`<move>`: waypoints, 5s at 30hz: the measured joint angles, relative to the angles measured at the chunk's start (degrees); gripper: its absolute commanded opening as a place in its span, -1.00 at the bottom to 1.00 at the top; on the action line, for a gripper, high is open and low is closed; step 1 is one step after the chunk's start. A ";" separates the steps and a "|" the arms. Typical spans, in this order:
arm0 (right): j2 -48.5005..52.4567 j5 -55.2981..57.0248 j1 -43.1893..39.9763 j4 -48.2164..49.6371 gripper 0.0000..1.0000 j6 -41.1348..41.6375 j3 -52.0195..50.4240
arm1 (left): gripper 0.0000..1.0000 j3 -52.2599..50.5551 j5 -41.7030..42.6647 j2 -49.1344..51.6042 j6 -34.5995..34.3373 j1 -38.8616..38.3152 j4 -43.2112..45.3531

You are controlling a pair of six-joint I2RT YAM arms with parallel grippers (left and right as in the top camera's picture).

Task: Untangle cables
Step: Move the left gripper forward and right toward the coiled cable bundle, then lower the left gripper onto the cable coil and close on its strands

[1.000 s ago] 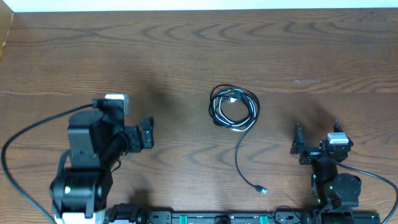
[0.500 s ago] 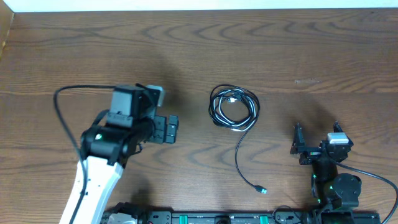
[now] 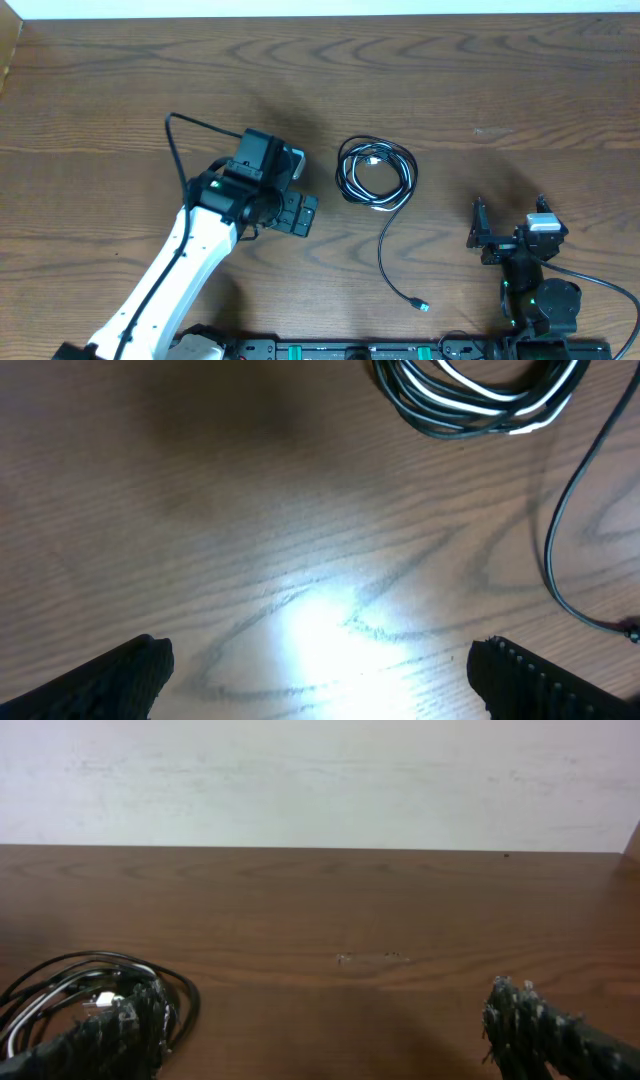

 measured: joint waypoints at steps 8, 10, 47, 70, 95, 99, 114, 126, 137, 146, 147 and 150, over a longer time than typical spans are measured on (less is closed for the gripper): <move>0.00 0.00 0.00 0.00 0.99 0.00 0.00 | 0.99 0.00 0.00 2.58 0.00 0.00 0.57; 0.00 0.00 0.00 0.00 0.98 0.00 0.00 | 0.99 0.00 0.00 2.58 0.00 0.00 0.96; 0.00 0.00 0.00 0.00 0.98 0.02 0.00 | 0.99 0.76 -8.70 13.57 -16.55 -9.25 8.81; 0.00 0.00 0.00 0.00 0.98 0.00 0.00 | 0.99 12.66 -9.94 20.76 -21.29 -10.73 6.01; 0.00 0.00 0.00 0.00 0.98 0.00 0.00 | 0.99 12.68 -11.28 27.32 -27.98 -15.69 13.07; 0.00 0.00 0.00 0.00 0.98 0.02 0.00 | 0.99 12.68 -11.28 27.36 -29.38 -15.69 14.16; 0.00 0.00 0.00 0.00 0.98 0.00 0.00 | 0.99 12.68 -11.28 32.33 -31.52 -15.69 15.43; 0.00 0.00 0.00 0.00 0.99 0.02 0.00 | 0.99 12.68 -11.28 32.65 -33.75 -15.69 17.22; 0.00 0.00 0.00 0.00 0.98 0.00 0.00 | 0.99 12.74 -11.47 34.93 -35.63 -15.69 17.35; 0.00 0.00 0.00 0.00 0.99 0.02 0.00 | 0.95 12.74 -11.67 34.93 -36.02 -15.69 17.35; 0.00 0.00 0.00 0.00 0.98 0.00 0.00 | 0.89 12.74 -11.72 34.93 -36.04 -15.69 17.35; 0.00 0.00 0.00 0.00 0.99 0.02 0.00 | 0.67 12.74 -11.89 34.93 -36.06 -15.69 17.38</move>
